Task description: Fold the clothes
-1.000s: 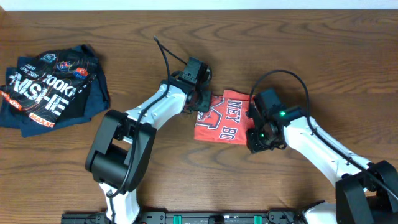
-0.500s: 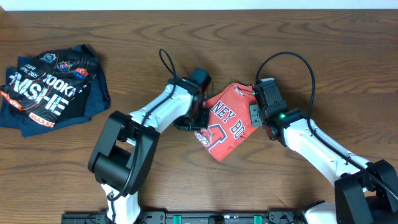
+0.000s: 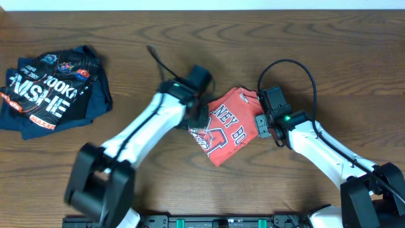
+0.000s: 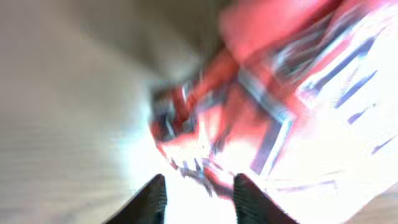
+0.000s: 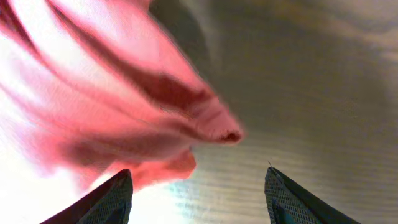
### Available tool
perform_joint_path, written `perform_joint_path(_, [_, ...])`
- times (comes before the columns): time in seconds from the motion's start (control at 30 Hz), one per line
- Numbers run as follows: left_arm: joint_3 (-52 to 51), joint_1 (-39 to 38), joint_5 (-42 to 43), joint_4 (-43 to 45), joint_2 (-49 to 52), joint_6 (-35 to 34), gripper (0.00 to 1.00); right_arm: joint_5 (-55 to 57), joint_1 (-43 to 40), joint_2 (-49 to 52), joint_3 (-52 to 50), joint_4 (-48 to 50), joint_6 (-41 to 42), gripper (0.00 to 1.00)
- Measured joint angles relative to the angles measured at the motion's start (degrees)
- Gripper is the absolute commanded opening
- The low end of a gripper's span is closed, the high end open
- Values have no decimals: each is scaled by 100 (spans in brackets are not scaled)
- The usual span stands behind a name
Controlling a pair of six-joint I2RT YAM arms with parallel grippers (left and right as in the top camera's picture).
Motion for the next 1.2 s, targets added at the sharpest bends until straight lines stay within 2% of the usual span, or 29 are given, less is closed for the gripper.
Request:
perform_joint_path(0.27, [0,83,-103,750,-173,13,51,-201,0,0,0,13,28,67])
perform_joint_path(0.47, [2,59,474,1255,0,505,51,-511,0,0,0,33,94,66])
perform_joint_path(0.77, [2,57,1207,1252,511,1473,51,-2251,0,0,0,-116,157,57])
perform_joint_path(0.97, [2,57,1375,1252,592,1947,51,-3370,0,0,0,-151,286,55])
perform_joint_path(1.1, [2,57,1394,1257,597,2127,51,-3740,0,0,0,-184,315,53])
perform_joint_path(1.2, [0,57,1394,1283,619,2194,51,-3877,0,0,0,-188,337,48])
